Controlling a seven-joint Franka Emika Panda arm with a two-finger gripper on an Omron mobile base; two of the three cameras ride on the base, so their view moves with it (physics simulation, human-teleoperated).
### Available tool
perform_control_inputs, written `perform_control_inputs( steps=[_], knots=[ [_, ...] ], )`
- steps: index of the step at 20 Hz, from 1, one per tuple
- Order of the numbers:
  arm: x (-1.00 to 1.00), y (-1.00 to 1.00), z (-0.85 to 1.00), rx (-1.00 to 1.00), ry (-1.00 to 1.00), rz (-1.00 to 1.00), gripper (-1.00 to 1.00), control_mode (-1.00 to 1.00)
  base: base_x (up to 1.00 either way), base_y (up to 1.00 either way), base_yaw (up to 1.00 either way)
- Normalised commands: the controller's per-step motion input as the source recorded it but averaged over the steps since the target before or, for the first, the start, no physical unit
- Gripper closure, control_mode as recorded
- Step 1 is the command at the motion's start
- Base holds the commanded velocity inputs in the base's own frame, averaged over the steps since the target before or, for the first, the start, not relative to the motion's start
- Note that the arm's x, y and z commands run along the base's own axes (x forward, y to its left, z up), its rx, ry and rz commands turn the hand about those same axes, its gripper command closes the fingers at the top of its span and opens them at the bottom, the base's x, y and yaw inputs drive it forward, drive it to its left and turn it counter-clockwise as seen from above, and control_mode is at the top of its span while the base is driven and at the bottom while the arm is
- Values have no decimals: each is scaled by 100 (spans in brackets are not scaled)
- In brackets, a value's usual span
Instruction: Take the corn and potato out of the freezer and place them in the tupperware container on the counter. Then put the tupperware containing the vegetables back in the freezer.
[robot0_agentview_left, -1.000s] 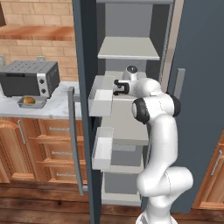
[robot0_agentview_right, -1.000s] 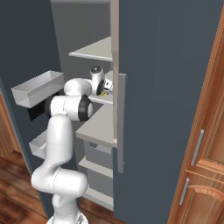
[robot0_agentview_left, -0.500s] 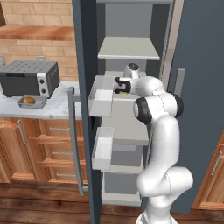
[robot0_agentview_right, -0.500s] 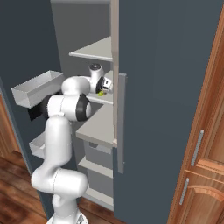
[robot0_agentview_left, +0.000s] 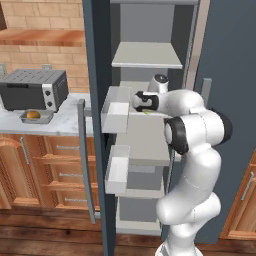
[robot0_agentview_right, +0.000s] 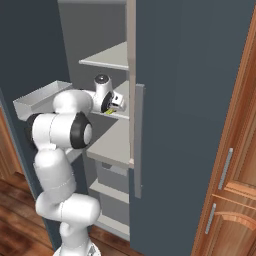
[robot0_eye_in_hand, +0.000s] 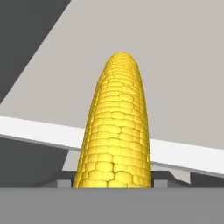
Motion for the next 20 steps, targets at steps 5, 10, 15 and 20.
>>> perform_control_inputs(
  steps=[5,10,15,20],
  knots=[
    [-100,0,73,-3,-13,12,100,-100,0,0,0],
    [-100,-1,97,-6,2,3,100,-100,0,0,0],
    [-100,0,85,-10,6,3,100,-100,0,0,0],
    [-100,0,53,-7,2,4,100,-100,0,0,0]
  ],
)
